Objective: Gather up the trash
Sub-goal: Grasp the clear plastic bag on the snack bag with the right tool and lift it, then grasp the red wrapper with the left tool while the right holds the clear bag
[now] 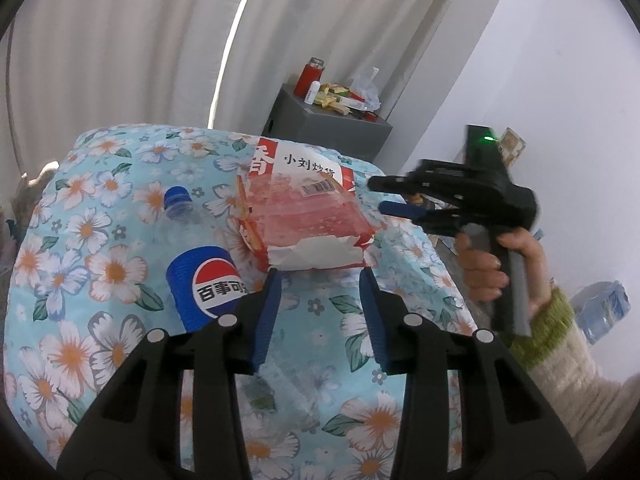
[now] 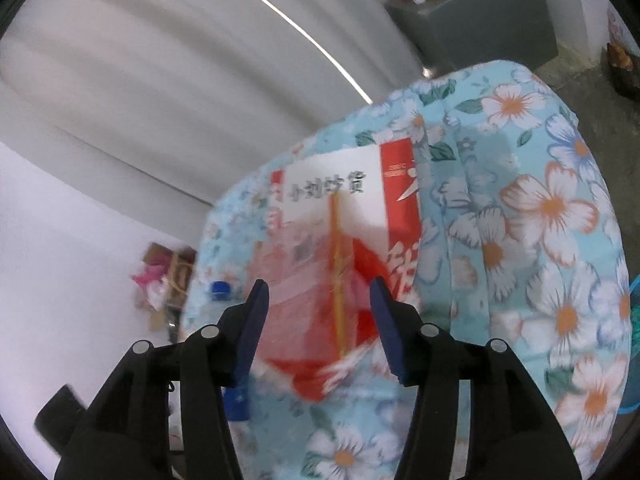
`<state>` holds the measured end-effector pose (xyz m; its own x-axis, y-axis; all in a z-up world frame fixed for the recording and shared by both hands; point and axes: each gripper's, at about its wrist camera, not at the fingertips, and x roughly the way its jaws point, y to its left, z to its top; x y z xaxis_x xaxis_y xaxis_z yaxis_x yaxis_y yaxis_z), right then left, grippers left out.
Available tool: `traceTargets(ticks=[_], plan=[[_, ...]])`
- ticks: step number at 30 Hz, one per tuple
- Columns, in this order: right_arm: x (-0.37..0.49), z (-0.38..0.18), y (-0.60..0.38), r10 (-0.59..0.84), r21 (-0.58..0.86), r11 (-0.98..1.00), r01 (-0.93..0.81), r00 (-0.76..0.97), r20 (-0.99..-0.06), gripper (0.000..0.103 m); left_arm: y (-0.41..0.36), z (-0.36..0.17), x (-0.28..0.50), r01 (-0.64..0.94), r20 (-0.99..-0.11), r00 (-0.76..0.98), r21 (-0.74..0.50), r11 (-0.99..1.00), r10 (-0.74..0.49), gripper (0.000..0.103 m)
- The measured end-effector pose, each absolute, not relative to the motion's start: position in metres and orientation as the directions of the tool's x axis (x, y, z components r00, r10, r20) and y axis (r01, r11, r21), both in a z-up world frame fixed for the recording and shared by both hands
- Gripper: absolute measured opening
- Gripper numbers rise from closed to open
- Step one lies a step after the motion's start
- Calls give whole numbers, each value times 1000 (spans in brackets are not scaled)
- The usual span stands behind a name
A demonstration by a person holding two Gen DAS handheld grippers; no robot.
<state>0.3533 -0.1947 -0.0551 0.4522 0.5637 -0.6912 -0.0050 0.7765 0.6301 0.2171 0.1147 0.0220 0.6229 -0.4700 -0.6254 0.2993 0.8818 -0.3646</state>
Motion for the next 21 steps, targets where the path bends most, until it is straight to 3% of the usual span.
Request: traceTargets(ticks=[3, 6, 7, 11, 21], plan=[[366, -67, -186, 555, 604, 797, -6, 404, -728, 51, 119, 21, 218, 294, -628, 623, -365, 884, -466, 38], [368, -73, -179, 558, 593, 805, -26, 373, -741, 22, 122, 20, 219, 287, -627, 625, -370, 884, -465, 38], [367, -72, -178, 557, 592, 805, -29, 379, -739, 18, 123, 20, 219, 285, -626, 626, -371, 884, -465, 38], [353, -55, -181, 575, 622, 781, -46, 438, -690, 13, 124, 19, 220, 284, -625, 625, -377, 882, -468, 38], [284, -2, -243, 709, 826, 554, -106, 580, -401, 12, 122, 27, 210, 301, -609, 633, -375, 877, -478, 38]])
